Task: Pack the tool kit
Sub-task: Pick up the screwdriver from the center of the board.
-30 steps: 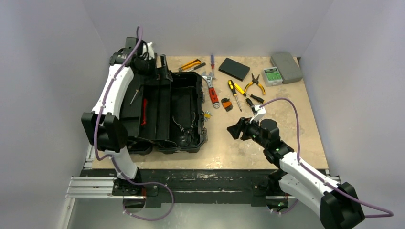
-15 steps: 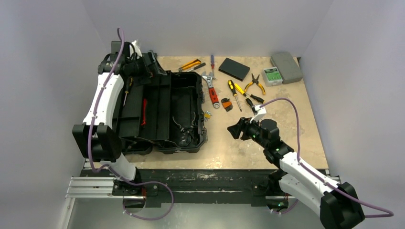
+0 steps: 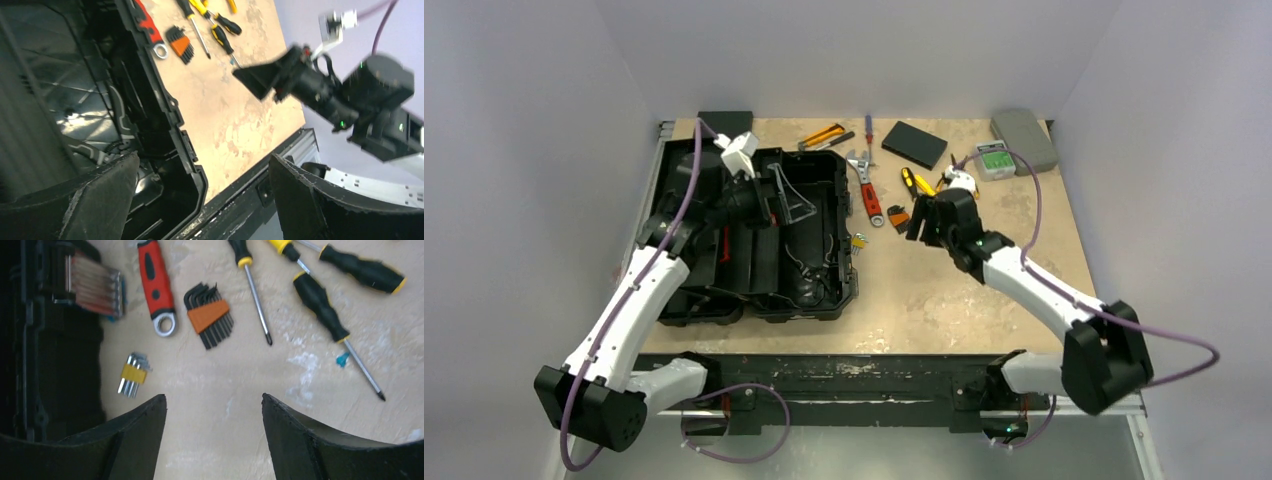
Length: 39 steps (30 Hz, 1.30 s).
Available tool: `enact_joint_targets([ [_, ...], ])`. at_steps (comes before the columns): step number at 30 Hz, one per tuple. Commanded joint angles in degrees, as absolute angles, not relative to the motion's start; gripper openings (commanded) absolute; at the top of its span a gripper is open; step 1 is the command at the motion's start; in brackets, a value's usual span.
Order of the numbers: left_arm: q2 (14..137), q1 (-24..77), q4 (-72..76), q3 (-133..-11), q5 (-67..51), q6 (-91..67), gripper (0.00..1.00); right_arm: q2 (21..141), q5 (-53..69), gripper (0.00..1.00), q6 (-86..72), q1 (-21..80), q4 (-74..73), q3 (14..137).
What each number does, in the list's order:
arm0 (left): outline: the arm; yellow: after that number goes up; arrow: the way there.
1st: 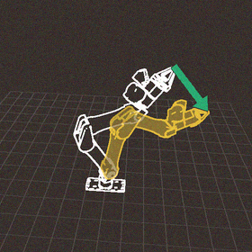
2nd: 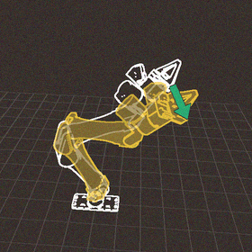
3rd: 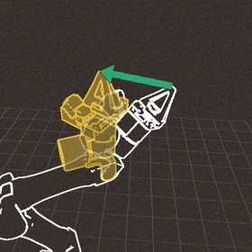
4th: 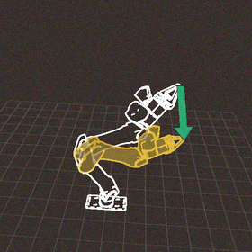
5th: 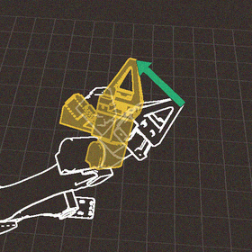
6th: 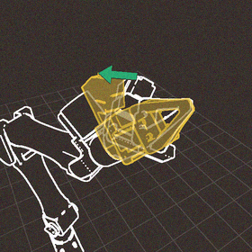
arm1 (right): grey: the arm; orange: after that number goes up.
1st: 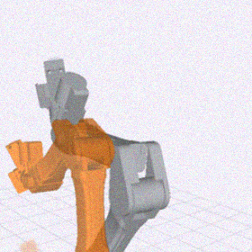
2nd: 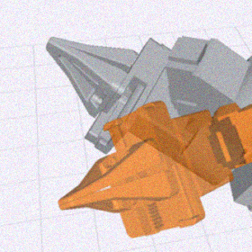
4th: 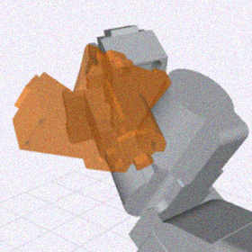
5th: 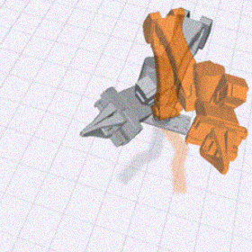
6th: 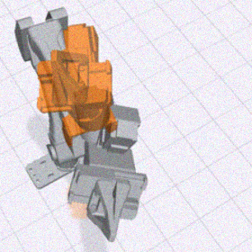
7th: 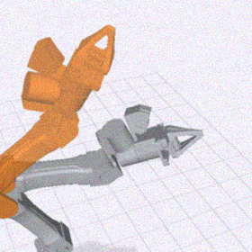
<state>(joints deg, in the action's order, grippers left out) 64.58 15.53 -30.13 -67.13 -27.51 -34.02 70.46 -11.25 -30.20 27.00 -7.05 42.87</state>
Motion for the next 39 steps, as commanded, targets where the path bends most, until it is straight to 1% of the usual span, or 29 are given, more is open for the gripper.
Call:
enact_joint_targets([
  [1, 64.1, 18.0, -19.7, -64.8, -27.7, -37.6, 0.97, 80.6, -21.9, 0.66, -25.7, 27.0, -15.8, 55.0],
  [3, 64.1, 18.8, -21.7, -66.4, -27.0, -36.3, 0.97, 86.5, -23.3, 0.6, -22.8, 27.0, -17.2, 60.6],
  [7, 63.2, 19.3, -22.1, -65.6, -26.3, -35.2, 0.97, 100.5, -24.9, 0.46, -18.8, 26.1, -24.3, 73.7],
  [8, 63.1, 19.3, -22.6, -65.4, -26.1, -34.8, 0.97, 103.7, -24.8, 0.43, -18.5, 25.6, -25.9, 76.8],
  [9, 63.0, 19.3, -23.2, -65.3, -26.0, -34.4, 0.97, 106.2, -24.9, 0.43, -18.4, 25.3, -27.2, 79.7],
  [13, 62.6, 19.3, -24.5, -65.4, -24.9, -32.9, 0.97, 113.7, -24.7, 0.44, -17.3, 23.8, -29.0, 87.2],
  [15, 62.7, 19.3, -24.5, -65.3, -24.4, -32.5, 0.98, 115.8, -23.0, 0.46, -16.9, 22.7, -28.4, 89.0],
  [19, 63.8, 19.3, -24.1, -65.5, -24.4, -32.3, 0.98, 119.5, -20.9, 0.47, -17.1, 20.6, -28.2, 92.2],
  [24, 65.3, 19.3, -22.6, -65.6, -25.6, -32.3, 0.98, 125.4, -15.7, 0.46, -16.6, 17.5, -29.2, 97.0],
  [28, 66.1, 19.3, -22.6, -66.1, -25.6, -32.1, 0.98, 128.7, -13.7, 0.46, -15.8, 17.1, -29.8, 100.5],
  [36, 66.3, 19.3, -22.8, -66.2, -25.5, -32.2, 0.98, 132.4, -8.8, 0.44, -13.9, 17.1, -29.9, 104.5],
  [39, 66.1, 19.3, -23.0, -66.1, -25.4, -32.1, 0.98, 133.3, -7.5, 0.41, -13.6, 17.1, -30.1, 105.8],
])
